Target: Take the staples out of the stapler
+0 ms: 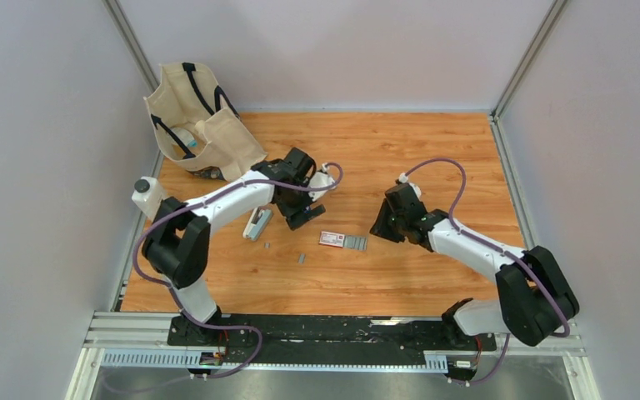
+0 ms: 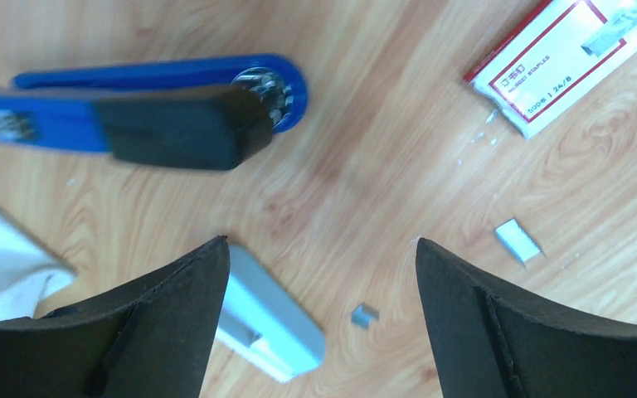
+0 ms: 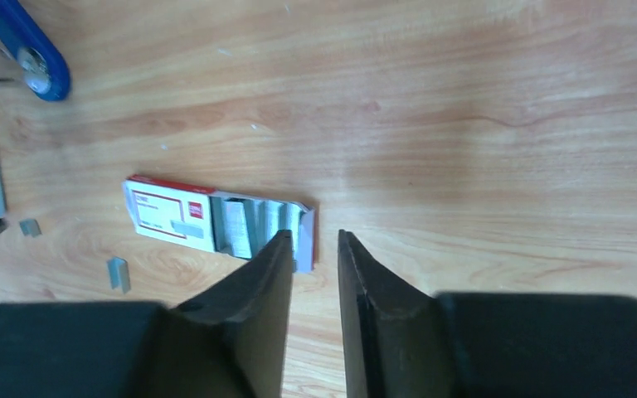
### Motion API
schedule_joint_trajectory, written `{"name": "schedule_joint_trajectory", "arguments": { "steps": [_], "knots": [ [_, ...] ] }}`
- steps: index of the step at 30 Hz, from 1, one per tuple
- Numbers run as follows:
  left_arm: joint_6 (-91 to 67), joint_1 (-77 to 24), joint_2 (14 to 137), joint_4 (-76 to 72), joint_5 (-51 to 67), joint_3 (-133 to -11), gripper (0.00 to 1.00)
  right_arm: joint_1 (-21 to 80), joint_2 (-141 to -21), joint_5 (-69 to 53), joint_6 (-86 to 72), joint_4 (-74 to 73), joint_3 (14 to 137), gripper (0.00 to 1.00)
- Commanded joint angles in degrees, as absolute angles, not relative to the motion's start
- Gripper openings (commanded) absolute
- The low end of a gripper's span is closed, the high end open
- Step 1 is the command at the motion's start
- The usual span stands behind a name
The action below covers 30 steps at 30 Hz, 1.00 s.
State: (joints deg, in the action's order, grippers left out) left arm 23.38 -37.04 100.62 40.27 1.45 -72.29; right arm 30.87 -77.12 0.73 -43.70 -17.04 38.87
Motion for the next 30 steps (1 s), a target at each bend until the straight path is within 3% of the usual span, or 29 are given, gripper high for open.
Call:
{"name": "schedule_joint_trajectory", "arguments": {
  "steps": [1,3,8,11,17,21,30],
  "knots": [
    [22.15,-31.83,91.42,45.69,4.38,-76.99,0.91,35.14,-75.67,7.37,-44.82,-22.32,45.78,0.35],
    [21.62,-29.37,87.99,47.89,6.50,-77.52,0.91,39.27,-77.16,10.36,-45.61,-24.77,49.03,0.41],
    [21.27,-27.68,79.11,51.15,10.27,-72.97,0.91,47.28,-82.17,12.65,-46.05,-27.15,54.83,0.39],
    [19.08,-30.31,77.26,51.77,12.40,-66.21,0.89,47.72,-79.12,14.58,-46.76,-28.03,53.88,0.40],
    [11.97,-36.39,79.53,46.77,10.64,-58.01,0.80,46.76,-70.06,20.56,-45.44,-34.36,52.38,0.43],
    [7.66,-36.74,83.83,44.92,9.94,-57.74,0.86,45.27,-65.93,21.18,-45.70,-36.21,51.07,0.44],
    [-2.80,-37.88,94.65,41.32,12.57,-62.75,0.87,43.42,-62.32,21.88,-46.23,-37.35,48.34,0.45]
  ]
}}
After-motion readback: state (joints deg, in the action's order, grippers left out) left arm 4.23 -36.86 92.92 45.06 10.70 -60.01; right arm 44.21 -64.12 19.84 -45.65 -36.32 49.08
